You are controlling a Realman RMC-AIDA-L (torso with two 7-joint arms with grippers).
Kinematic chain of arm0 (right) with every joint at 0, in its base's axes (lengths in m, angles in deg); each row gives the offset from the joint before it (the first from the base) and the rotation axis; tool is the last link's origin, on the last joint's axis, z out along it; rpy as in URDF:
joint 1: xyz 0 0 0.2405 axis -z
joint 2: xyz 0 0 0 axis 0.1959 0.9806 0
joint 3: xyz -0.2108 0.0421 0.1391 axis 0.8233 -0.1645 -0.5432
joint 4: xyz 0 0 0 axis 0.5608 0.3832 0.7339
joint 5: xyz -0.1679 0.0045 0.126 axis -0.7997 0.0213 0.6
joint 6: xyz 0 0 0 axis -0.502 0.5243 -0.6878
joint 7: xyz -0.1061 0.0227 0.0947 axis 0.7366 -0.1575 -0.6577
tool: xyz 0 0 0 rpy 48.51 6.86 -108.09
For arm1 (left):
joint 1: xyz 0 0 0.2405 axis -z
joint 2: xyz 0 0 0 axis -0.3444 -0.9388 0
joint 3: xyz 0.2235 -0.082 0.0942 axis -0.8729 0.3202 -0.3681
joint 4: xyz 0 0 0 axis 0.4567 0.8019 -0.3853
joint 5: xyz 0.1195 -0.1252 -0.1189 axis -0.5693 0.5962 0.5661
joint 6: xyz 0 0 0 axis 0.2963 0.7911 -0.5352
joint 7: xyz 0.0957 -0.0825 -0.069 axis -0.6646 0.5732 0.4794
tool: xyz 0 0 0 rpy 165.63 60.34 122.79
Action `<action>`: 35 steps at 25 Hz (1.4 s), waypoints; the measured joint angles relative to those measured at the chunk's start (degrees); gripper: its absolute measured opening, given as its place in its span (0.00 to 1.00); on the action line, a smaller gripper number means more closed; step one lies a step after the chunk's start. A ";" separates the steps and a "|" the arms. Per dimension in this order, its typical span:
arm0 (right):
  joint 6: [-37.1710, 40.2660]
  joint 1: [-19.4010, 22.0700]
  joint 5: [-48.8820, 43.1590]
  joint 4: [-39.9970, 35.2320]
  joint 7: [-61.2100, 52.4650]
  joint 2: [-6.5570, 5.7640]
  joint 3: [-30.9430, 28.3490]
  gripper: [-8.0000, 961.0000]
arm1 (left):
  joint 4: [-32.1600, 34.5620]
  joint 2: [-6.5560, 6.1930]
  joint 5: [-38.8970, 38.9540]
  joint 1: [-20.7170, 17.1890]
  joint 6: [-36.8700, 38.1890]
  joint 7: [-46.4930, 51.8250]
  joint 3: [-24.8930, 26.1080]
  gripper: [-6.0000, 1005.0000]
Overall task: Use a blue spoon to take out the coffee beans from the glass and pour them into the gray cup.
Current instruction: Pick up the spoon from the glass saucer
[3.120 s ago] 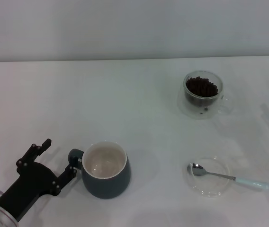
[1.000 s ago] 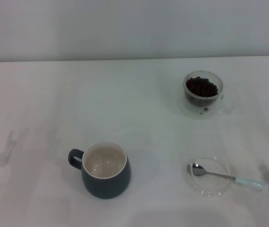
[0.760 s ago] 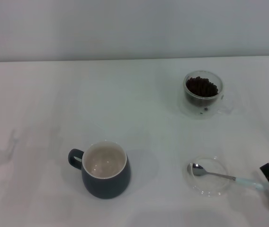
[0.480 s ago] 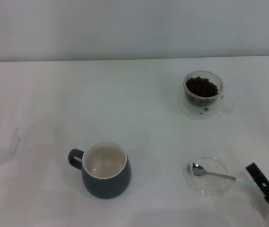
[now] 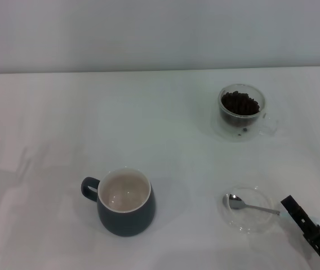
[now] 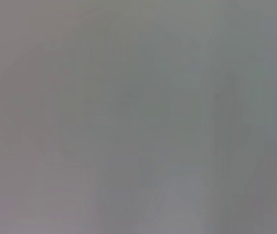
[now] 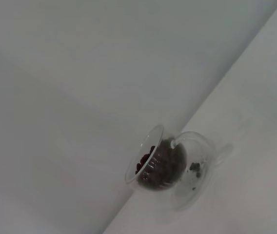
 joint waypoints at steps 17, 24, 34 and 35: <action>-0.63 1.51 -0.07 -0.56 -2.45 -0.29 0.79 0.52 | 0.00 0.07 -0.26 1.31 0.00 0.00 -0.35 0.77; -0.25 2.14 -0.70 -0.66 -3.13 -0.29 1.41 0.49 | 0.00 0.09 -0.26 1.68 -0.06 0.00 -0.43 0.77; 0.58 2.24 -1.26 -1.35 -3.72 -0.29 2.05 0.43 | 0.00 0.16 -0.25 1.45 -0.08 0.00 -0.41 0.77; 0.58 2.22 -1.31 -1.39 -3.72 -0.29 1.98 0.42 | 0.00 0.16 -0.25 1.44 -0.08 0.00 -0.41 0.77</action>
